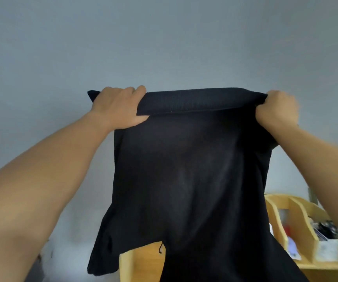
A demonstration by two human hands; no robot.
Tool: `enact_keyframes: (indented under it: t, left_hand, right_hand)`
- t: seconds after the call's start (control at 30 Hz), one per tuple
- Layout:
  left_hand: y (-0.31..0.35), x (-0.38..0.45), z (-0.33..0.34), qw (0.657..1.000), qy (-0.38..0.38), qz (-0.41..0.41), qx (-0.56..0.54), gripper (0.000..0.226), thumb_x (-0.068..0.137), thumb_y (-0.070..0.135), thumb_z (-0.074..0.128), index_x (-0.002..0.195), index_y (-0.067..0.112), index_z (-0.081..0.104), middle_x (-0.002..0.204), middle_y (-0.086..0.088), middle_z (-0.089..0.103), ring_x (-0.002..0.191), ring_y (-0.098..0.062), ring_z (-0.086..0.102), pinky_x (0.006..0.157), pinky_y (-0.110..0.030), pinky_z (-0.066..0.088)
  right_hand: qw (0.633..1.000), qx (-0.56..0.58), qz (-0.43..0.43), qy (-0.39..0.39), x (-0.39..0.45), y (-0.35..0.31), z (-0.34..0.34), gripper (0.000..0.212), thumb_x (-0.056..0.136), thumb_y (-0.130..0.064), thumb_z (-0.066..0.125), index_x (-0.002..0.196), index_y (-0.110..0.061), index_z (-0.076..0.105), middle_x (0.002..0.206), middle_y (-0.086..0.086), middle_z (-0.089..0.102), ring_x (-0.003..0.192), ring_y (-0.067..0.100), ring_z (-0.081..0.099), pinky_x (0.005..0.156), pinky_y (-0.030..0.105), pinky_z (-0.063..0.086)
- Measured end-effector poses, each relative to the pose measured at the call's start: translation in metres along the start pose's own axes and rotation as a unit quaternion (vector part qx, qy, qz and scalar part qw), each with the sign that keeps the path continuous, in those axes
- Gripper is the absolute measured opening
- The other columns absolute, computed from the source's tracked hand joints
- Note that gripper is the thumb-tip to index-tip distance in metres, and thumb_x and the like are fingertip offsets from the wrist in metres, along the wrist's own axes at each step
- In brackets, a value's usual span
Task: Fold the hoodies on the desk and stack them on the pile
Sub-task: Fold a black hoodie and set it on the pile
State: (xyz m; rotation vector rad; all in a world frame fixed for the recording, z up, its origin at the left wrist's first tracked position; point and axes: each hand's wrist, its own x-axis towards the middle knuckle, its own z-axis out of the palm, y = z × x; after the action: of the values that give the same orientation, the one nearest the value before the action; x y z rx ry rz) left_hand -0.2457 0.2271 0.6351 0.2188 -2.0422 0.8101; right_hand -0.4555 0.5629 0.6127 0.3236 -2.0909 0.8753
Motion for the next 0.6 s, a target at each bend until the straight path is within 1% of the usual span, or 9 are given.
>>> enact_keyframes:
  t: [0.07, 0.13, 0.2, 0.27, 0.3, 0.37, 0.43, 0.5, 0.6]
  left_hand:
    - [-0.004, -0.003, 0.004, 0.999, -0.005, 0.02, 0.028, 0.064, 0.09, 0.077, 0.046, 0.112, 0.017, 0.043, 0.089, -0.004, 0.058, 0.067, -0.03, 0.059, 0.054, -0.034, 0.035]
    - [-0.005, 0.001, 0.006, 0.999, 0.02, 0.016, 0.038, 0.063, 0.092, 0.071, 0.051, 0.113, 0.012, 0.046, 0.09, -0.009, 0.057, 0.064, -0.029, 0.055, 0.051, -0.034, 0.034]
    - [-0.007, 0.009, 0.002, 0.998, 0.063, -0.004, 0.032, 0.047, 0.094, 0.05, 0.065, 0.107, 0.008, 0.048, 0.087, -0.015, 0.054, 0.062, -0.029, 0.047, 0.051, -0.035, 0.03]
    - [-0.012, 0.018, 0.001, 0.996, 0.071, -0.034, 0.031, 0.025, 0.088, 0.012, 0.071, 0.097, 0.006, 0.049, 0.083, -0.016, 0.047, 0.064, -0.028, 0.038, 0.056, -0.038, 0.029]
    - [-0.014, 0.02, 0.004, 0.996, 0.057, -0.056, 0.031, 0.025, 0.081, -0.004, 0.068, 0.092, 0.006, 0.047, 0.081, -0.016, 0.043, 0.064, -0.028, 0.036, 0.058, -0.039, 0.029]
    - [-0.013, 0.019, 0.017, 0.997, 0.009, -0.072, 0.031, 0.03, 0.074, -0.016, 0.06, 0.089, 0.006, 0.047, 0.081, -0.017, 0.043, 0.063, -0.029, 0.038, 0.057, -0.039, 0.03]
    - [-0.004, 0.013, 0.044, 0.997, -0.04, -0.065, 0.018, 0.028, 0.076, -0.014, 0.057, 0.093, 0.005, 0.048, 0.081, -0.014, 0.041, 0.062, -0.029, 0.042, 0.054, -0.037, 0.033]
    - [0.013, 0.004, 0.076, 0.993, -0.099, -0.067, 0.015, 0.026, 0.081, -0.01, 0.056, 0.1, 0.007, 0.049, 0.082, -0.01, 0.038, 0.063, -0.028, 0.045, 0.055, -0.037, 0.037]
    - [0.036, -0.008, 0.118, 0.985, -0.157, -0.065, 0.024, 0.03, 0.083, -0.006, 0.057, 0.106, 0.011, 0.049, 0.082, -0.007, 0.038, 0.063, -0.027, 0.045, 0.055, -0.036, 0.035]
  right_hand:
    - [0.999, 0.034, 0.031, 0.024, -0.007, -0.002, 0.0, 0.012, 0.078, 0.003, 0.046, 0.084, -0.003, 0.056, 0.084, 0.018, 0.056, 0.079, 0.037, 0.051, 0.068, 0.037, 0.039]
    - [0.997, 0.01, 0.013, 0.08, -0.008, -0.009, -0.007, 0.021, 0.079, 0.005, 0.046, 0.093, -0.002, 0.06, 0.093, 0.02, 0.057, 0.085, 0.038, 0.051, 0.073, 0.041, 0.04]
    - [0.989, -0.032, -0.016, 0.146, -0.002, -0.016, -0.015, 0.022, 0.082, 0.003, 0.049, 0.099, -0.004, 0.06, 0.105, 0.021, 0.057, 0.099, 0.042, 0.052, 0.085, 0.046, 0.038]
    - [0.982, -0.061, -0.033, 0.177, 0.009, -0.016, -0.02, 0.018, 0.081, 0.002, 0.053, 0.097, -0.005, 0.06, 0.107, 0.021, 0.054, 0.105, 0.041, 0.049, 0.09, 0.047, 0.035]
    - [0.981, -0.076, -0.043, 0.174, 0.016, -0.012, -0.017, 0.016, 0.08, 0.003, 0.053, 0.093, -0.004, 0.059, 0.106, 0.022, 0.053, 0.104, 0.041, 0.048, 0.09, 0.048, 0.034]
    - [0.982, -0.117, -0.069, 0.134, 0.024, -0.001, -0.003, 0.014, 0.078, 0.005, 0.054, 0.089, -0.003, 0.059, 0.102, 0.022, 0.05, 0.101, 0.041, 0.047, 0.089, 0.048, 0.034]
    - [0.977, -0.178, -0.098, 0.071, 0.025, 0.011, 0.023, 0.014, 0.079, 0.003, 0.057, 0.089, -0.005, 0.061, 0.101, 0.021, 0.048, 0.1, 0.041, 0.047, 0.09, 0.048, 0.036]
    - [0.968, -0.227, -0.108, 0.005, 0.019, 0.024, 0.05, 0.014, 0.081, 0.0, 0.058, 0.091, -0.008, 0.063, 0.101, 0.018, 0.048, 0.1, 0.039, 0.047, 0.092, 0.048, 0.037]
    - [0.95, -0.291, -0.102, -0.042, 0.008, 0.049, 0.086, 0.015, 0.081, -0.002, 0.057, 0.09, -0.012, 0.061, 0.094, 0.013, 0.042, 0.092, 0.034, 0.044, 0.091, 0.047, 0.04]
